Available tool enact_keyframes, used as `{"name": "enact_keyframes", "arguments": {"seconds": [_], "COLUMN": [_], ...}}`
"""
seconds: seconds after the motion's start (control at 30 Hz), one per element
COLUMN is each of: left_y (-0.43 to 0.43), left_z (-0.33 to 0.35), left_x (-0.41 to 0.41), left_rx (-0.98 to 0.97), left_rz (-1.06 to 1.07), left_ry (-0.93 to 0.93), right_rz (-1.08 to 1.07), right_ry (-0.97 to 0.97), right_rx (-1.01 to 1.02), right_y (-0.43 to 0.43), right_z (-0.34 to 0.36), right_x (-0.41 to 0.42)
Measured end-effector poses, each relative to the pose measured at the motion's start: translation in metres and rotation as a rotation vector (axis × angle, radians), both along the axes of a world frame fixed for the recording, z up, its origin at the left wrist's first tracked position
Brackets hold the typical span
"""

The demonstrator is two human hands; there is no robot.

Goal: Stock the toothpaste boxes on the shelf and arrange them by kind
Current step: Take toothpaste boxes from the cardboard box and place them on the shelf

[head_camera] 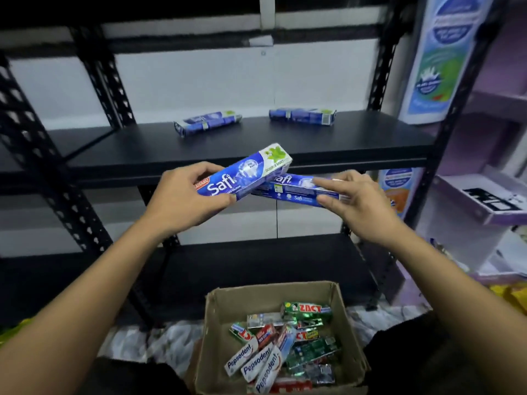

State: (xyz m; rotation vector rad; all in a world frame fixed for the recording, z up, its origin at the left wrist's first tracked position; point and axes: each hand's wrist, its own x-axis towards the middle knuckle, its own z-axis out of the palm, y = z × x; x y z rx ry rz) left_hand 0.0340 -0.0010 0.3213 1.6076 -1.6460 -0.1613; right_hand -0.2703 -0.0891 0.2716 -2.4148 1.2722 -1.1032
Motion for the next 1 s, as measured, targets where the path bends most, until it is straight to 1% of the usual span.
{"name": "enact_keyframes", "arguments": {"seconds": [0.1,0.2,0.33,0.43,0.53,0.6,0.67,0.77,0.87,1.0], "left_y": [-0.005,-0.019,-0.054,-0.084,-0.113,-0.131,-0.149,-0.171,-0.188,-0.204], "left_z": [0.020,0.036,0.046,0.048,0.049,0.047,0.044,0.039,0.037,0.029], "left_x": [-0.006,-0.012,-0.020,-0.023,-0.025,-0.028,-0.034,-0.045,-0.054,-0.053], "left_rx": [-0.075,-0.100,-0.047,0.011,0.062,0.083,0.075,0.073,0.089,0.044], "left_rz": [0.024,0.055,0.116,0.165,0.182,0.183,0.207,0.261,0.268,0.204], "left_ry": [0.029,0.076,0.116,0.058,0.015,0.009,0.013,0.088,0.108,0.221], "right_rz": [-0.074,-0.143,-0.252,-0.370,-0.537,-0.664,-0.740,-0.677,-0.590,-0.596], "right_ry": [-0.006,-0.023,-0.010,-0.020,-0.046,-0.019,0.048,0.046,0.046,0.132], "right_rx": [-0.103,-0.170,-0.158,-0.117,-0.106,-0.113,-0.089,-0.020,-0.081,-0.131], "right_y": [-0.008,-0.021,-0.050,-0.068,-0.082,-0.090,-0.097,-0.107,-0.119,-0.139], "right_z": [0.026,0.044,0.054,0.056,0.058,0.057,0.054,0.048,0.043,0.039], "right_x": [-0.003,-0.008,-0.021,-0.036,-0.051,-0.057,-0.054,-0.042,-0.035,-0.036]}}
